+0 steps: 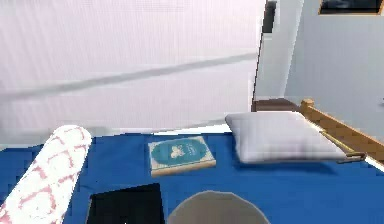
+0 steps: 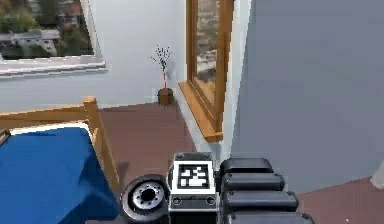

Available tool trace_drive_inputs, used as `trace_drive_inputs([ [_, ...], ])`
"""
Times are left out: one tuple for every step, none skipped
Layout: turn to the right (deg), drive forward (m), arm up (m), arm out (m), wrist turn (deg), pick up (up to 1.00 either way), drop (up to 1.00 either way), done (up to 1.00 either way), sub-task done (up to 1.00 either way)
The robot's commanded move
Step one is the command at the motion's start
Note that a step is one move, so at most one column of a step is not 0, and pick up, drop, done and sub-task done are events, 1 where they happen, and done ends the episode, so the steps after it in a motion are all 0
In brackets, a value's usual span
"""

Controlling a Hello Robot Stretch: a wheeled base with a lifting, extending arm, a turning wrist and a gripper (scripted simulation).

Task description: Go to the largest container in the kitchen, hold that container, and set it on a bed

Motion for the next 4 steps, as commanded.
trace_drive_inputs([
  [45.0, 0.0, 0.0, 0.0, 0.0, 0.0, 0.0, 0.0, 0.0],
  [18.0, 0.0, 0.0, 0.0, 0.0, 0.0, 0.0, 0.0, 0.0],
  [-45.0, 0.0, 0.0, 0.0, 0.0, 0.0, 0.0, 0.0, 0.0],
  [-45.0, 0.0, 0.0, 0.0, 0.0, 0.0, 0.0, 0.0, 0.0],
])
